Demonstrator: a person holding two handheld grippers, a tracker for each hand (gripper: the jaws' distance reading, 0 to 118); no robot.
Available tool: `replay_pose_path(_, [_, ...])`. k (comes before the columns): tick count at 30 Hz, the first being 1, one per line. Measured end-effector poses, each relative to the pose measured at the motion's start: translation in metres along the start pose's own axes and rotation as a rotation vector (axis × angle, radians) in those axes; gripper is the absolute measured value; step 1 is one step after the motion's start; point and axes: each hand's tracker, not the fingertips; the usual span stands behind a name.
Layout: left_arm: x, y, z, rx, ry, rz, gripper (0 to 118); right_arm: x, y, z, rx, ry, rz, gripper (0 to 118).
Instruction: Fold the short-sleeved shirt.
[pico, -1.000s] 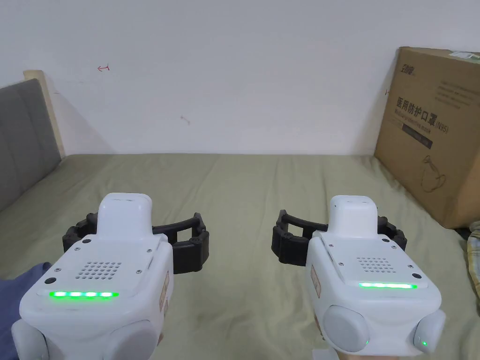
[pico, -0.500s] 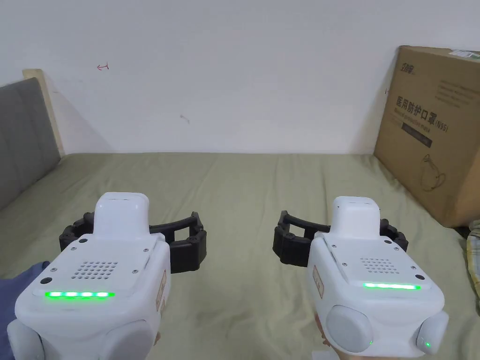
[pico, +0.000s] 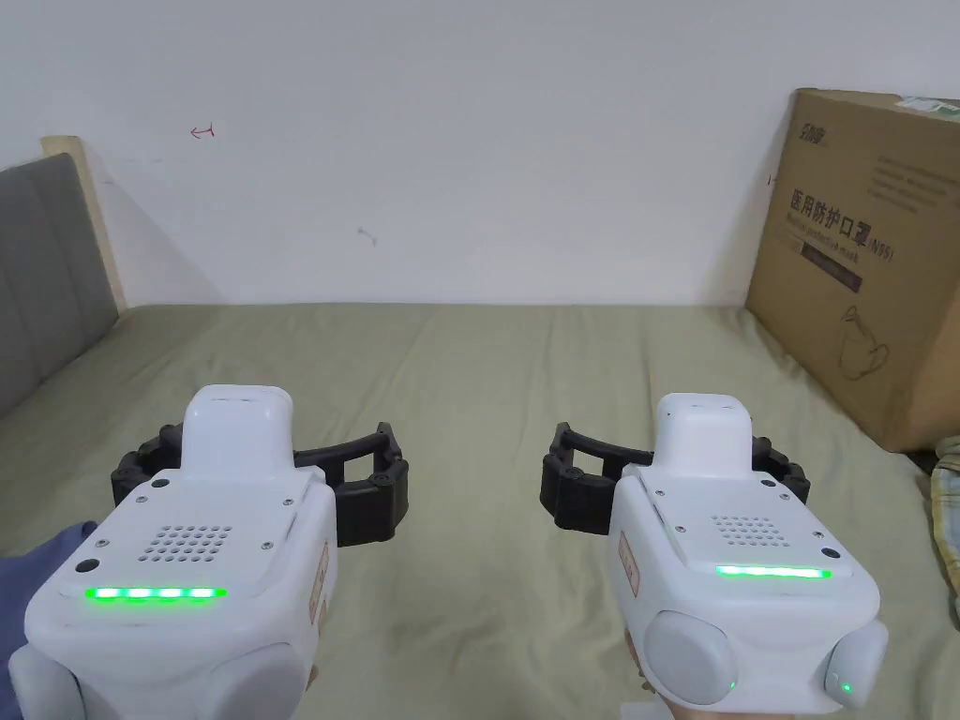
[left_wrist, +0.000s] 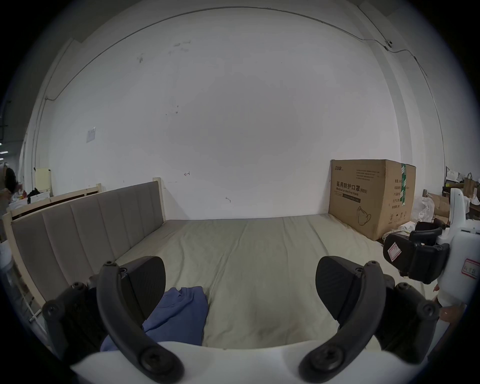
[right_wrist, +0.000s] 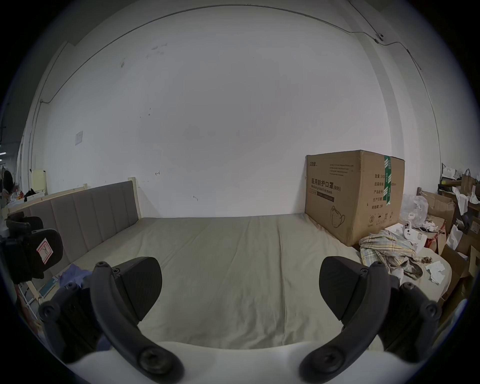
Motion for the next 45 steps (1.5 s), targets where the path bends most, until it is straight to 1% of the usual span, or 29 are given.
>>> replay_pose_path(5, [-0.0019, 0.0, 0.0003, -0.002, -0.01, 0.026, 116, 0.0006, -0.0006, 0.0003, 0.0, -0.002, -0.003, 118])
replay_pose_path(9, [-0.0023, 0.001, 0.0004, 0.0, -0.011, 0.011, 116, 0.0006, -0.0001, 0.0002, 0.0, -0.002, -0.004, 118])
replay_pose_path(11, [-0.0016, 0.0015, 0.0002, -0.005, -0.013, 0.004, 116, 0.001, 0.0004, -0.0008, -0.011, 0.015, -0.004, 118])
replay_pose_path(21, [-0.0012, 0.0015, 0.0009, 0.002, -0.014, 0.012, 116, 0.0019, -0.0006, -0.0025, -0.014, -0.017, -0.001, 118])
replay_pose_path(24, [-0.0007, 0.0019, 0.0006, -0.002, -0.015, 0.007, 115, 0.003, -0.0009, -0.0029, -0.015, -0.022, -0.012, 118])
replay_pose_path(30, [-0.0011, 0.0021, 0.0003, 0.001, -0.01, 0.015, 115, 0.0047, -0.0002, -0.0035, -0.027, -0.02, -0.024, 118])
replay_pose_path(34, [-0.0015, 0.0022, -0.0001, 0.009, 0.01, 0.006, 115, 0.0053, 0.0007, -0.0023, -0.022, 0.005, -0.033, 118])
replay_pose_path(40, [-0.001, 0.0017, -0.0006, -0.003, 0.004, 0.0, 115, -0.0016, 0.0024, 0.0012, 0.008, -0.007, 0.021, 118])
replay_pose_path(45, [-0.0015, 0.0017, 0.0003, -0.007, 0.005, 0.016, 115, -0.0042, 0.0018, 0.0038, 0.021, -0.017, 0.037, 118])
